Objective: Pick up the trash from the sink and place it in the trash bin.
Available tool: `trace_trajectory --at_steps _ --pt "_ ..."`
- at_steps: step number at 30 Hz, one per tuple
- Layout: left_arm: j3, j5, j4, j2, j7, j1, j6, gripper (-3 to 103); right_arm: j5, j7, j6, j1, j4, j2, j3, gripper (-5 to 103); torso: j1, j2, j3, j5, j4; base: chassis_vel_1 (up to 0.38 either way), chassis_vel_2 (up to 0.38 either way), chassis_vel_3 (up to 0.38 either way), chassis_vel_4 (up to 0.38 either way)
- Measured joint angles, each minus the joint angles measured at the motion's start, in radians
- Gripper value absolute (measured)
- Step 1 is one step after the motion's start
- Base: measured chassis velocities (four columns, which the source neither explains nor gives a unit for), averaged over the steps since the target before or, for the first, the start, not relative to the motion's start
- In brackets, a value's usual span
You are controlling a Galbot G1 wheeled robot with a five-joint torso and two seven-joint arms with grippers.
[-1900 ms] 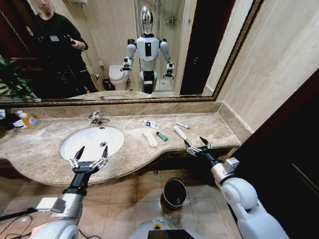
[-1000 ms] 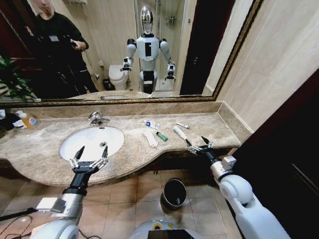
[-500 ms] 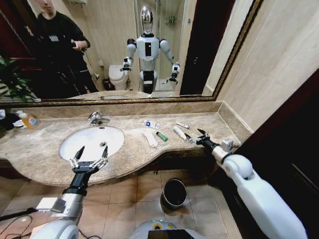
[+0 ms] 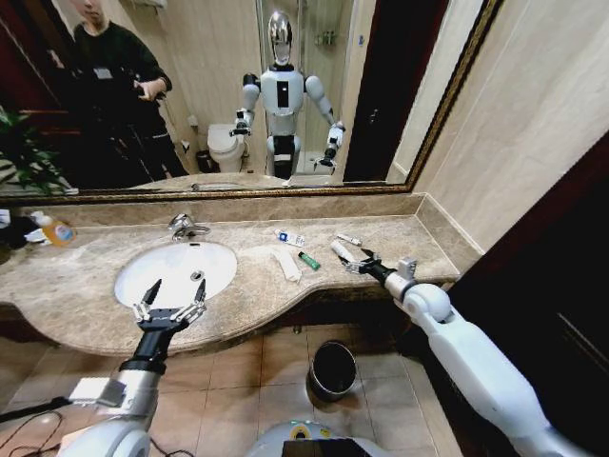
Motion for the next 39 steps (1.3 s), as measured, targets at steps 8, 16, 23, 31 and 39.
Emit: trace_trajectory --at_steps 8,16,23,31,39 --pt "0.0 0.0 0.0 0.0 0.0 0.0 0.0 100 -0.001 -0.011 -0.019 0.091 -0.081 0.019 -0.048 100 0.0 0.0 0.0 0.0 -0.0001 0.0 0.0 0.0 0.0" --pt "0.0 0.0 0.0 0.0 0.0 0.0 0.0 100 -0.018 -0.008 -0.061 0.126 -0.101 0.007 -0.09 98 0.0 0.0 0.0 0.0 -0.0001 0.0 0.0 0.0 0.0" --pt "0.0 0.0 0.0 0.0 0.0 0.0 0.0 100 -0.05 -0.009 -0.068 0.133 -0.135 0.006 -0.098 89 0.0 0.0 0.0 0.0001 -0.0001 0.0 0.0 0.0 0.0" --pt "0.0 0.0 0.0 0.0 0.0 0.0 0.0 100 -0.065 0.022 -0.081 0.122 -0.129 0.009 -0.098 66 0.0 0.0 0.0 0.0001 -0.0001 0.0 0.0 0.0 0.0" --pt "0.0 0.0 0.0 0.0 0.0 0.0 0.0 100 -0.063 0.05 -0.079 0.117 -0.116 0.007 -0.099 39 0.0 0.0 0.0 0.0002 -0.0001 0.0 0.0 0.0 0.0"
